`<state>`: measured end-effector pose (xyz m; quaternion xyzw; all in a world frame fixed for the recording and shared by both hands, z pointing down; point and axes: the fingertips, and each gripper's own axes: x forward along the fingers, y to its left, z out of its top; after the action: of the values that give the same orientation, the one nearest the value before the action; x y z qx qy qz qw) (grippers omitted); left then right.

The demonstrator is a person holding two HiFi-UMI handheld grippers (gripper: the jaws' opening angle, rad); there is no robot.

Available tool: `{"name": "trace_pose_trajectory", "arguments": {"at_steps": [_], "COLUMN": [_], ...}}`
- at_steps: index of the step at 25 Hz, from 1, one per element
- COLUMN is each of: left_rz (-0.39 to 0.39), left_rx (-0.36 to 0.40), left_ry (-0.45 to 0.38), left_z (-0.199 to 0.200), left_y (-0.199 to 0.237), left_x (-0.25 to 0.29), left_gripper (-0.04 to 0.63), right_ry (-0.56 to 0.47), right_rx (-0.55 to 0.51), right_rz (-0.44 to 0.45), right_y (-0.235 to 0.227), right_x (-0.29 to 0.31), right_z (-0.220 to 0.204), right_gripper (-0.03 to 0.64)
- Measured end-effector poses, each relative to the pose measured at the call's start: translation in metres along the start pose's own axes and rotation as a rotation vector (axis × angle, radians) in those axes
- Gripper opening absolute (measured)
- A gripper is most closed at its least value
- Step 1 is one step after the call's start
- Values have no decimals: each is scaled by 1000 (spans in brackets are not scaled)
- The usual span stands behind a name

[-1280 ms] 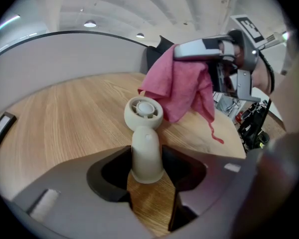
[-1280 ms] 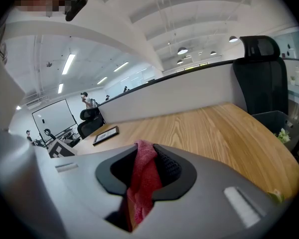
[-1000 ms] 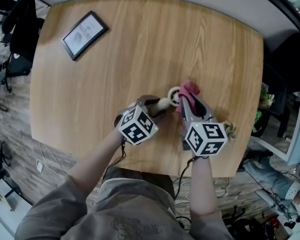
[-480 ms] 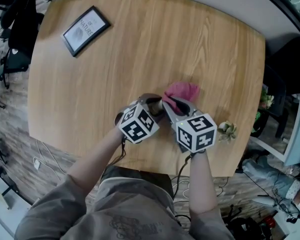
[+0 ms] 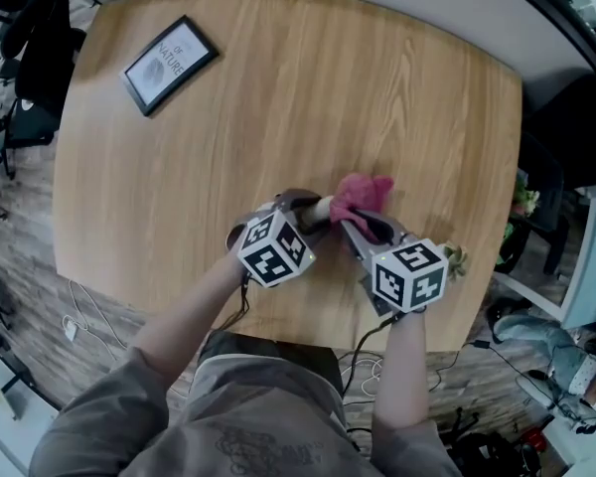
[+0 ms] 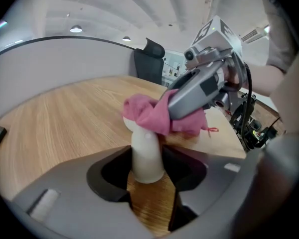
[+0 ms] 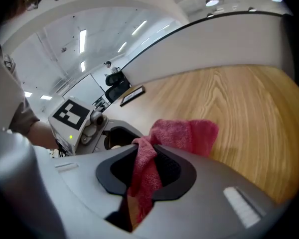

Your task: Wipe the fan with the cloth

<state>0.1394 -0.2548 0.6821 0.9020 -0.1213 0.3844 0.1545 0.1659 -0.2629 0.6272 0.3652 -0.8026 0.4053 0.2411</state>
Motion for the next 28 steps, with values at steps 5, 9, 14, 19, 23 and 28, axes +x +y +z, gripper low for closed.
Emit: {"name": "trace_pose_trajectory", "arguments": {"at_steps": [5,9,14,19,23,28], "left_rz": [-8,-4,-3,-3,5,0], "left_rx": [2,1,1,6,18,12], "left_ry": [-11,-17,-20,-24,-24,-21], "left_z": [1,0,0,-1,-2,-2], "left_y": [0,0,1,1,2,0], "left_x": [0,-1,-1,-1,-2,-1], "left_gripper": [198,198,198,198,198,198], "right_ry": [-172,-251,-240,-83,28,144], "right_rx": [91,88,76,21,5,-38], "right_rz": [-169,-246,-169,-7,102,79], "right_y": [-50,-56,-20,18,35,18], "right_x": [-28,-28,1,25,36,17], "right_z": [24,40,37,19,2,-18], "right_gripper": [72,71,71,71,70,70]}}
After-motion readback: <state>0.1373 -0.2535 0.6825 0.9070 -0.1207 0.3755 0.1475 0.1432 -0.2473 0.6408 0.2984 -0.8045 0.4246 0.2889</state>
